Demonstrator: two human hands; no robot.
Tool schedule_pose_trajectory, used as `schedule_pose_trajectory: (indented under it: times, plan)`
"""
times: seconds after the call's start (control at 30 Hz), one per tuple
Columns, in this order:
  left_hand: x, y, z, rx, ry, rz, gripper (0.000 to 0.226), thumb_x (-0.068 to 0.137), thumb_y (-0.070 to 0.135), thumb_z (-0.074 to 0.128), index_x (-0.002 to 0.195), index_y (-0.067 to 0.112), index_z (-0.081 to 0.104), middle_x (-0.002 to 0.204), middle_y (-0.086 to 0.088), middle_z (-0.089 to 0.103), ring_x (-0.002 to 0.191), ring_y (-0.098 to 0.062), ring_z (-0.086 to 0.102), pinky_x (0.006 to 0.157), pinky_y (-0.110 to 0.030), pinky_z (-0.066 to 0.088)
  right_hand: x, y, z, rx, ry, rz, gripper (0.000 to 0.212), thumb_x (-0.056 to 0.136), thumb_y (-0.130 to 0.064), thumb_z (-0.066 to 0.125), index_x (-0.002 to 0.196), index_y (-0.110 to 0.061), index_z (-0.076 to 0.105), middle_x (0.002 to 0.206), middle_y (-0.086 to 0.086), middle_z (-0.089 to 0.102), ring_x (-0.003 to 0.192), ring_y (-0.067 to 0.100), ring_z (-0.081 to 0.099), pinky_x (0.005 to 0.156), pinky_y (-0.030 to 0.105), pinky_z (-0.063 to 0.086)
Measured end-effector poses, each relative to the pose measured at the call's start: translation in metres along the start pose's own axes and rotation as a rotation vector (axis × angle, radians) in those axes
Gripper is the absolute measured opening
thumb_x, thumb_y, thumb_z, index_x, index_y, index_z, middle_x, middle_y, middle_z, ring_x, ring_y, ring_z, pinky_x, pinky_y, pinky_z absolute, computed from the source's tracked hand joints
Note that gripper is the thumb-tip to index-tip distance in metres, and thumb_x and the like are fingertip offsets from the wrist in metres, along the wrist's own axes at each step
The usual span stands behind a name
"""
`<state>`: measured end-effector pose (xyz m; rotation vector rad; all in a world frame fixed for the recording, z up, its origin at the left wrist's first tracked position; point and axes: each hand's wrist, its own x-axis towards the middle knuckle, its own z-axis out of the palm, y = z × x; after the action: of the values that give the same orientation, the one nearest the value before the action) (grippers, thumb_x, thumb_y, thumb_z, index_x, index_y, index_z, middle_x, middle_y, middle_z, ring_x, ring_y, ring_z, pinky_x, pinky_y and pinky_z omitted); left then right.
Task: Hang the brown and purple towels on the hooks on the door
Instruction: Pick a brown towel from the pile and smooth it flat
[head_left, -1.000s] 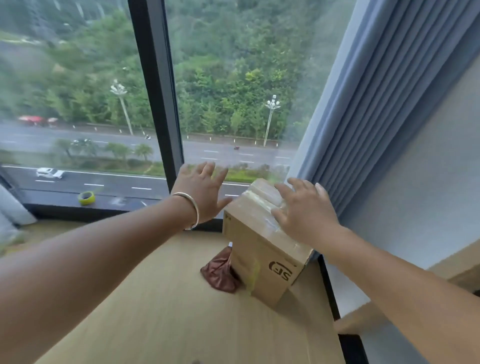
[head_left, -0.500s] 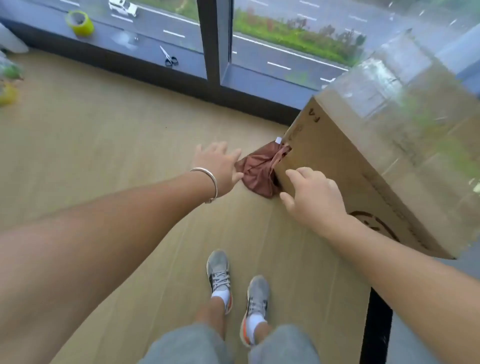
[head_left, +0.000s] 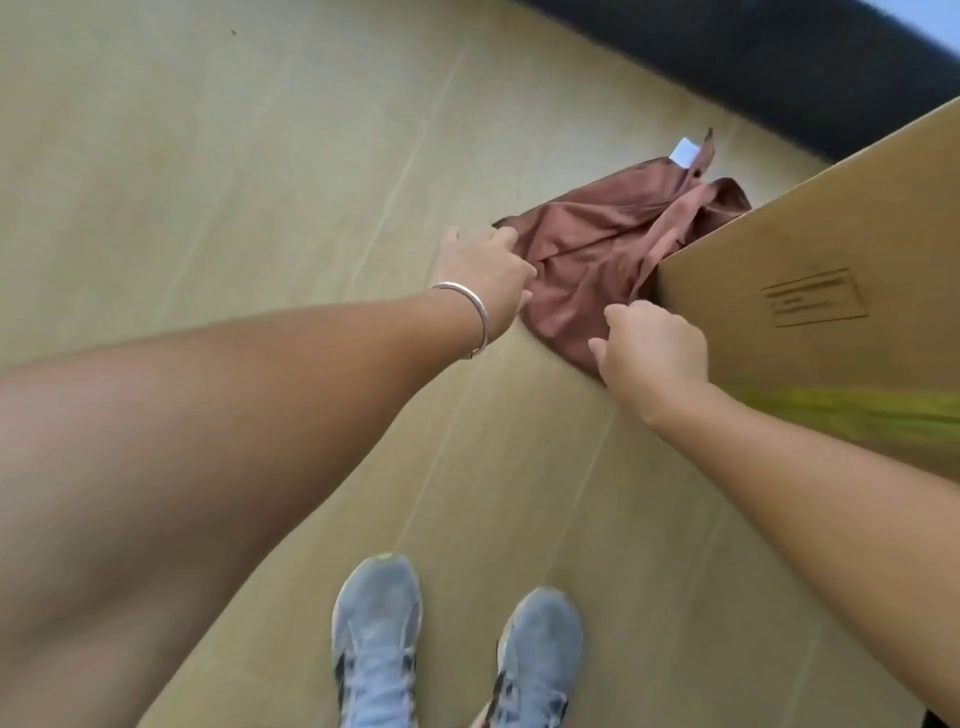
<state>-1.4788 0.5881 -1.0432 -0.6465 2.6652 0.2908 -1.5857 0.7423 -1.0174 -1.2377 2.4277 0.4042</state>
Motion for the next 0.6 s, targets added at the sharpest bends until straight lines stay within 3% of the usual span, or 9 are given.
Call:
schedule_pose_trajectory:
  times: [0.1,0.23,0.33,0.47,0.6]
  plan:
    - [0.06,-0.006,0.058,0.002,0.078,0.017,0.031,0.093,0.045,0.049,0.121,0.032,0.057,0.132,-0.004,0.045,0.125,-0.023,0.039,0.102,-0.044,0.029,0.062,0.0,0.048,-0.115,0.063,-0.035,0.016,0.094,-0.021,0.054,0.105,-0.009,0.057,0.106,0.011,0.061,0.094,0.034,0.063,0.061,0.033,0.034]
    - [0.138,-0.015,0.085,-0.008,0.163,0.004,0.05,0.086,0.053,0.057,0.127,0.025,0.051,0.136,-0.005,0.044,0.126,-0.026,0.041,0.1,-0.043,0.034,0.13,0.009,0.076,-0.242,0.095,-0.008,0.024,0.093,-0.008,0.046,0.11,-0.008,0.061,0.112,0.011,0.061,0.099,0.031,0.063,0.064,0.032,0.034]
    - [0.169,-0.012,0.088,-0.053,0.171,-0.004,0.026,0.086,0.043,0.061,0.109,0.031,0.064,0.125,0.001,0.049,0.118,-0.024,0.045,0.094,-0.039,0.035,0.149,0.02,0.088,-0.284,0.049,-0.034,0.032,0.089,0.0,0.042,0.105,-0.013,0.066,0.111,0.007,0.065,0.099,0.03,0.063,0.064,0.031,0.035]
    - [0.154,-0.009,0.087,-0.14,0.186,-0.053,0.014,0.086,0.034,0.064,0.098,0.03,0.069,0.116,0.003,0.053,0.114,-0.023,0.048,0.089,-0.037,0.038,0.133,0.033,0.08,-0.174,0.112,-0.052,0.027,0.088,0.0,0.041,0.101,-0.012,0.061,0.106,0.01,0.064,0.095,0.034,0.063,0.06,0.033,0.031]
    - [0.093,-0.029,0.07,-0.326,0.202,-0.268,0.003,0.083,0.034,0.068,0.084,0.031,0.068,0.109,0.003,0.056,0.108,-0.023,0.053,0.084,-0.035,0.043,0.097,0.032,0.048,-0.044,0.148,-0.036,0.014,0.086,-0.003,0.046,0.088,-0.014,0.054,0.093,0.01,0.059,0.085,0.037,0.06,0.06,0.035,0.034]
